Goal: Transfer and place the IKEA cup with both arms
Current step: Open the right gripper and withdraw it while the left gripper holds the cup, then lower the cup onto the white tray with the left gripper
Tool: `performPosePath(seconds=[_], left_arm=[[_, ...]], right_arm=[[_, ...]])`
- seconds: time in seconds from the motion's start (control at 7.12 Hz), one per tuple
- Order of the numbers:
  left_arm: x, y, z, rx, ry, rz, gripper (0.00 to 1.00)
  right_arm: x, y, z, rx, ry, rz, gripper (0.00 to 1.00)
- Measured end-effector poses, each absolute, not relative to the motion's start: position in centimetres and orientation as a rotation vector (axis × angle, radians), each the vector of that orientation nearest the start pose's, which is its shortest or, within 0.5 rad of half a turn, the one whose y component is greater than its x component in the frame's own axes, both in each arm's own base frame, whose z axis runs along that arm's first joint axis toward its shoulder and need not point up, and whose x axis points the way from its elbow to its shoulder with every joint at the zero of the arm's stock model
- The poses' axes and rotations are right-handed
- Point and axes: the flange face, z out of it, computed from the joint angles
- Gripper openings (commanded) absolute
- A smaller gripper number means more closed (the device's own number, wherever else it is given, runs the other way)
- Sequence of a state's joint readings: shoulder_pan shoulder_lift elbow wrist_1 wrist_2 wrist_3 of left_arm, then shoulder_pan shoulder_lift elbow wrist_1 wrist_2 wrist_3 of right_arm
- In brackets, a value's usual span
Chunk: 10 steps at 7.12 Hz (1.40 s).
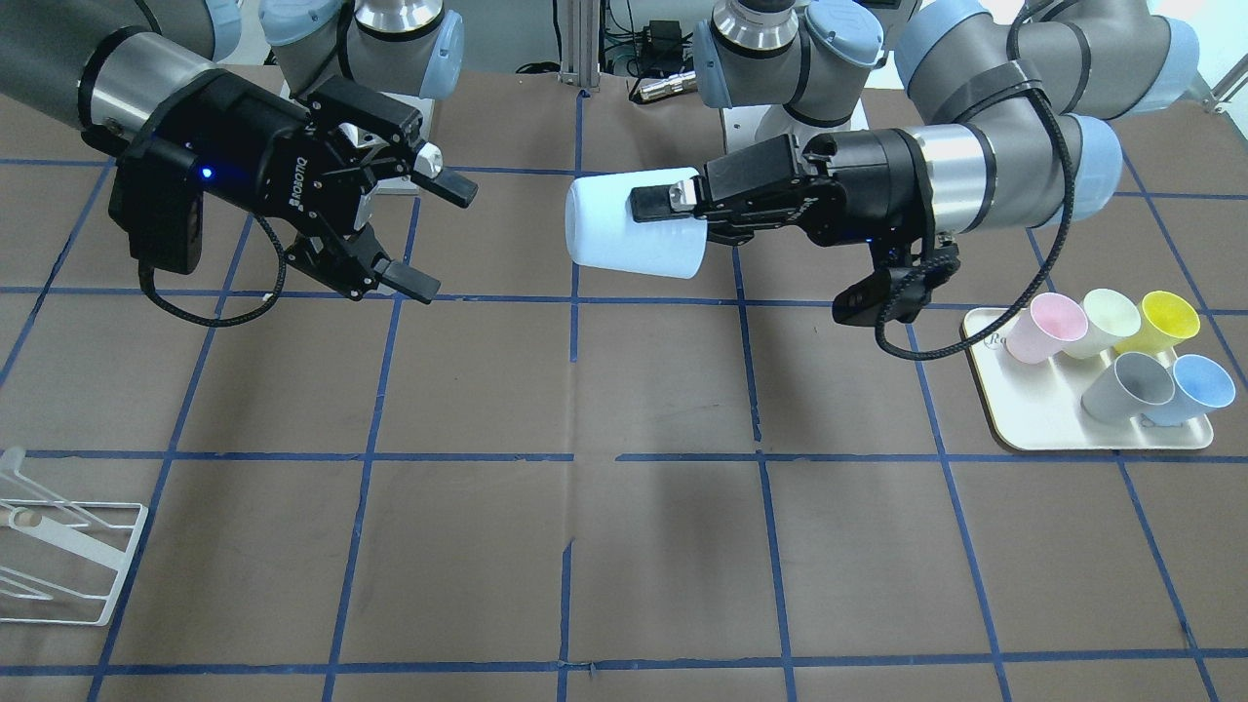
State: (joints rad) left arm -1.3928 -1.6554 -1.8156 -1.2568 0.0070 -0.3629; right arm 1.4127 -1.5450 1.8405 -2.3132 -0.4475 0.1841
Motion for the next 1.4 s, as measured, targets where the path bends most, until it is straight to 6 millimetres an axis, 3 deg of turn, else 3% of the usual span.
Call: performPosePath(seconds=[0.28,0.42,0.7,0.84,1.12,1.4], left_arm=[[-9.3,-55.1,45.7,0.534,-1.601,-0.089,0.00],[-7.8,-55.6,45.4,0.579,-1.722,-0.040,0.00],[-5.8,-56.0,44.6,0.667,-2.002,0.040,0.00],[-4.8,-55.8,43.8,0.696,-2.158,0.077,0.00],[-2.5,-54.7,41.7,0.593,-2.529,0.121,0.00],[1.4,-52.7,40.4,0.312,-2.890,0.064,0.00]], right_arm=[[12.8,-53.8,47.4,0.178,2.247,-0.427,1.00],[12.3,-54.8,48.8,0.241,2.380,-0.376,1.00],[13.1,-55.7,51.6,0.312,2.739,-0.194,1.00],[13.8,-54.9,51.6,0.320,2.937,-0.088,1.00],[14.0,-53.8,50.6,0.356,3.119,0.060,1.00],[14.0,-54.4,49.9,0.363,3.140,0.028,1.00]])
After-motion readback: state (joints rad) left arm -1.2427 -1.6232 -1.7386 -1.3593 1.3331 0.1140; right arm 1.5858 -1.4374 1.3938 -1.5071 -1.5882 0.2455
